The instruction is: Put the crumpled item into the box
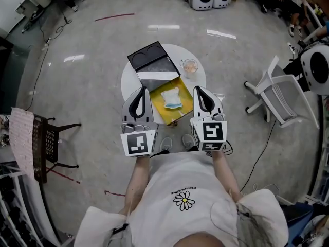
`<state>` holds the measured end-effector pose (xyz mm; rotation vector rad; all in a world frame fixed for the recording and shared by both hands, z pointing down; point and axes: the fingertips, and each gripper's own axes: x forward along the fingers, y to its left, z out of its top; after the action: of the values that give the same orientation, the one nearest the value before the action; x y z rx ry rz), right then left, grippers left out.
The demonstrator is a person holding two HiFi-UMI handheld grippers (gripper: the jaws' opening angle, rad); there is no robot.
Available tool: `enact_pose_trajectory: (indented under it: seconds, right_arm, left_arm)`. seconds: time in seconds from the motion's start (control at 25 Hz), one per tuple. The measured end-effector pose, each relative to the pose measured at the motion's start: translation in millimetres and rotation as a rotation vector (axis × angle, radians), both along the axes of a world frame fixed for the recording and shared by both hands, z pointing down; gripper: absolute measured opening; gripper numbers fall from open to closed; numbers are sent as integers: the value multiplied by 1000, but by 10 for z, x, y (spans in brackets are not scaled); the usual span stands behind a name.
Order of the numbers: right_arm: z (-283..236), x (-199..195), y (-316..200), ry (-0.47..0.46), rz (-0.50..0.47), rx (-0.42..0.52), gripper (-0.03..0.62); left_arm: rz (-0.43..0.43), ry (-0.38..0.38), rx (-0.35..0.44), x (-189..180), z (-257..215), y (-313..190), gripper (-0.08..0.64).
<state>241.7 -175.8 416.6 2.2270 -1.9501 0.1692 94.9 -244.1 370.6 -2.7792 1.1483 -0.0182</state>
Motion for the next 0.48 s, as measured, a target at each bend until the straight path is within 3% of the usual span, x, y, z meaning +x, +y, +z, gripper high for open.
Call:
enact_pose_trajectory:
  seconds: [0.48]
  right_arm:
    - [-5,3,40,13,-10,5,3]
  left_arm:
    - [-13,-21,-16,-2,20,20,0]
